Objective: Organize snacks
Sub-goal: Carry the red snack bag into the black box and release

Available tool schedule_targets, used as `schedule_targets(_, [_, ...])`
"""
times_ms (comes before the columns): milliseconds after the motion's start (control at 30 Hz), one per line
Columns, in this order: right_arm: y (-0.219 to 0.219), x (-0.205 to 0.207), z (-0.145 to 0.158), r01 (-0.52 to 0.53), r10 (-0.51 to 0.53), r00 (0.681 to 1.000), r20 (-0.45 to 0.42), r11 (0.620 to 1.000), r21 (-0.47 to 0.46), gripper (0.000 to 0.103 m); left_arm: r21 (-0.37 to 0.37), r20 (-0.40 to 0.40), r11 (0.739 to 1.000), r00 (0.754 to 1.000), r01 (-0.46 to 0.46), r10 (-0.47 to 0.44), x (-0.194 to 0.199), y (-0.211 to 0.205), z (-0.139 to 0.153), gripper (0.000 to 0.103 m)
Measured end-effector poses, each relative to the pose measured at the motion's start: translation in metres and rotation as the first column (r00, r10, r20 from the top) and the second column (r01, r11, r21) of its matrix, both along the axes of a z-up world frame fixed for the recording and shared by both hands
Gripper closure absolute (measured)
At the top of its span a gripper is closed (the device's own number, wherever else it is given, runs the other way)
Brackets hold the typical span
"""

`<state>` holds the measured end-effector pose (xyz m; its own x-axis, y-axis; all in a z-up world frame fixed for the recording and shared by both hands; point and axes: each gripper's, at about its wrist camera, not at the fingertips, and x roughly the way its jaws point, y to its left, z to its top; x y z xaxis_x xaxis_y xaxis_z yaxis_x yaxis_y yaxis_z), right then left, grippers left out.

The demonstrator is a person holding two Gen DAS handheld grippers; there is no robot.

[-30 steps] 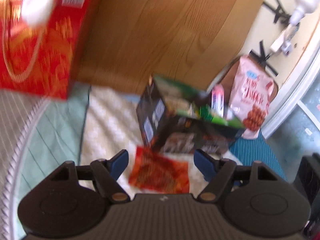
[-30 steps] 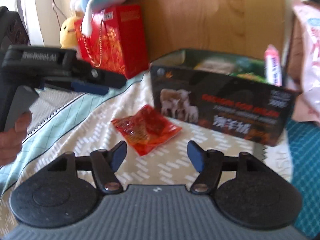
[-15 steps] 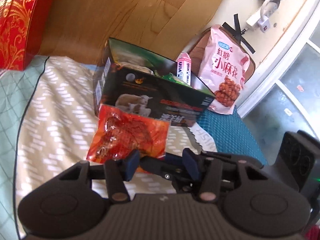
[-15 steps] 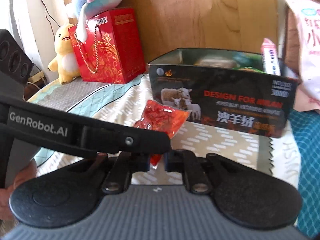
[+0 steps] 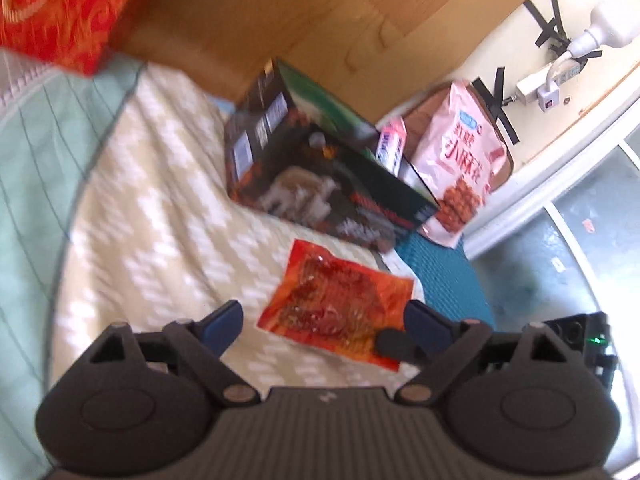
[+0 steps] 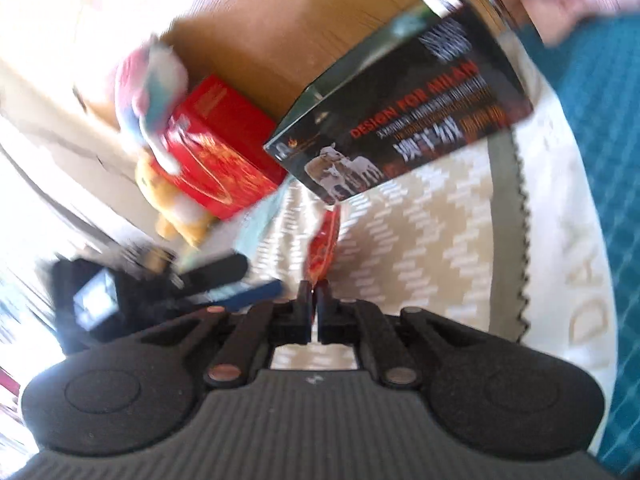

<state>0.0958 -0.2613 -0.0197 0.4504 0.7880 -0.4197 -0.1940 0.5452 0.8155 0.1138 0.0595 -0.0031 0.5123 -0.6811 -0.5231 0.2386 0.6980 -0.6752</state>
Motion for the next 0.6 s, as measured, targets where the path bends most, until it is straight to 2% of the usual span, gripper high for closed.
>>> schedule_targets(100, [-0.01,-0.002,-0.006,0.013,-0.006,0.998,-0.055,0.992,0.129,0.098,-0.113,-0.04,0.993,0.999,0.015,-0.02,0.001,-0.002,-0.007,0.012])
schedule_targets(167, [-0.014,-0.003,-0.003,0.02,-0.008,0.998,-0.065,0.983,0.181,0.098,-0.17,-0.052,0.985,0.998,0.019,-0.028,0.002,-0.002,-0.007,0.013])
schedule_targets(267, [-0.018,-0.001,0.014,0.023,-0.018,0.999,-0.026,0.978,0.209,0.098,-0.213,-0.04,0.976,0.998,0.033,-0.043,0.005,-0.005,0.002,0.014])
schedule_targets(333, [-0.018,0.006,0.033,0.023,-0.029,0.999,0.026,0.98,0.199,0.098,-0.211,-0.005,0.977,0.999,0.045,-0.047,0.011,-0.009,0.018,0.014])
schedule_targets(467, [-0.012,0.037,0.064,0.053,-0.07,0.988,0.137,0.991,0.124,0.098,-0.124,0.114,0.992,0.993,0.03,-0.016,0.035,-0.019,0.064,0.013])
schedule_targets(500, [-0.007,0.046,0.069,0.071,-0.085,0.981,0.174,0.994,0.081,0.098,-0.092,0.141,0.996,0.99,0.02,-0.006,0.044,-0.022,0.074,0.013])
schedule_targets(533, [0.001,0.054,0.077,0.113,-0.108,0.965,0.24,0.994,-0.007,0.095,-0.054,0.165,0.999,0.986,0.0,0.009,0.052,-0.026,0.081,0.012])
schedule_targets(600, [0.024,0.065,0.083,0.185,-0.102,0.927,0.362,0.961,-0.205,0.086,0.036,0.207,0.998,0.977,-0.056,0.047,0.07,-0.035,0.09,0.012])
